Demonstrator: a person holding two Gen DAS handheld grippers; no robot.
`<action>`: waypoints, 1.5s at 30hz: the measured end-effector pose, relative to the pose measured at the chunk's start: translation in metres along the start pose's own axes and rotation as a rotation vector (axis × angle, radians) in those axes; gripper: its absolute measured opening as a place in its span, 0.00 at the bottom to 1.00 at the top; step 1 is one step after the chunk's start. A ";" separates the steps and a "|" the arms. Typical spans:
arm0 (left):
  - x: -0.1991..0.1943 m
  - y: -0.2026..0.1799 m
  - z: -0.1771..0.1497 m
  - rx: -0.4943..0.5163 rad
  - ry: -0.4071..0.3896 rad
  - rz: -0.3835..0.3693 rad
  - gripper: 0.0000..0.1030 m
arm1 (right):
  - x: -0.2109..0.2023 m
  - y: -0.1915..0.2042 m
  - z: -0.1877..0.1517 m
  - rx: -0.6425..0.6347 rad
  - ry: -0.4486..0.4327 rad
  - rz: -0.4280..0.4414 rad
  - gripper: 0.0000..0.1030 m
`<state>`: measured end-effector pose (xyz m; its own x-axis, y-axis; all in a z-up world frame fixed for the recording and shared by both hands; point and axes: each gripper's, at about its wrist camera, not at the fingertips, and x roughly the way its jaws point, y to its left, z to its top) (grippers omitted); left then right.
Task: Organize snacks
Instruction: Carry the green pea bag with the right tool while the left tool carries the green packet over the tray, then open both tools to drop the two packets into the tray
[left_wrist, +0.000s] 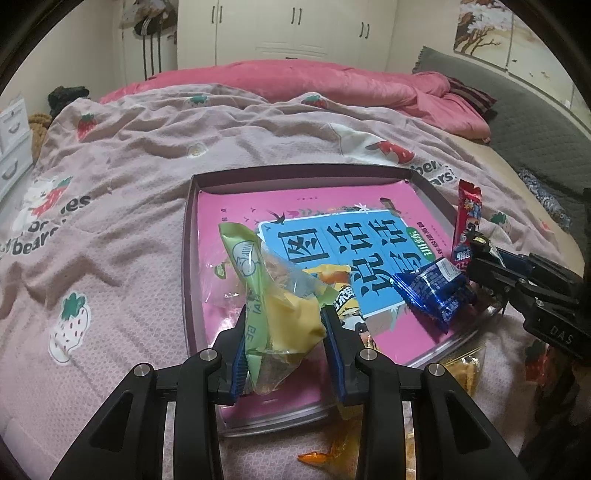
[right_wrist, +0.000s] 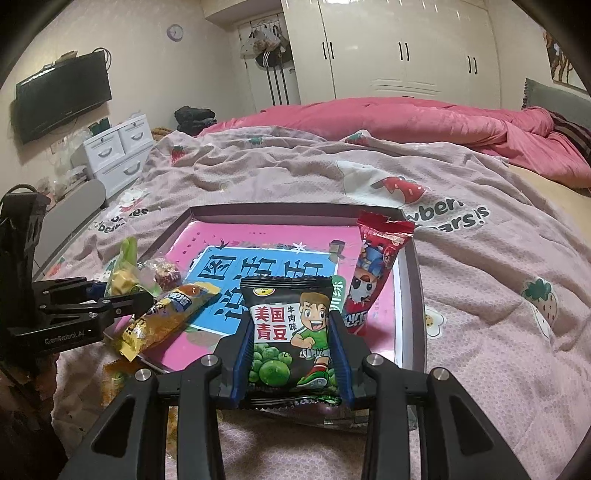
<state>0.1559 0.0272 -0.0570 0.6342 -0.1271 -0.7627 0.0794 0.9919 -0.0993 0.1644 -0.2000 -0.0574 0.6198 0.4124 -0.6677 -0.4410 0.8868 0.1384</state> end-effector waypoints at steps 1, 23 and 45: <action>0.000 0.000 0.000 0.001 0.001 0.000 0.35 | 0.001 -0.001 0.000 0.000 0.003 -0.001 0.38; 0.006 -0.002 0.005 0.007 0.007 0.001 0.37 | 0.014 -0.008 -0.002 0.011 0.034 -0.042 0.38; 0.007 0.002 0.004 -0.007 0.015 -0.004 0.41 | 0.008 -0.012 0.002 0.034 0.014 -0.053 0.47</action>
<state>0.1637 0.0286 -0.0597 0.6224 -0.1315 -0.7716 0.0766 0.9913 -0.1072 0.1757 -0.2071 -0.0633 0.6325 0.3619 -0.6848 -0.3851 0.9141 0.1273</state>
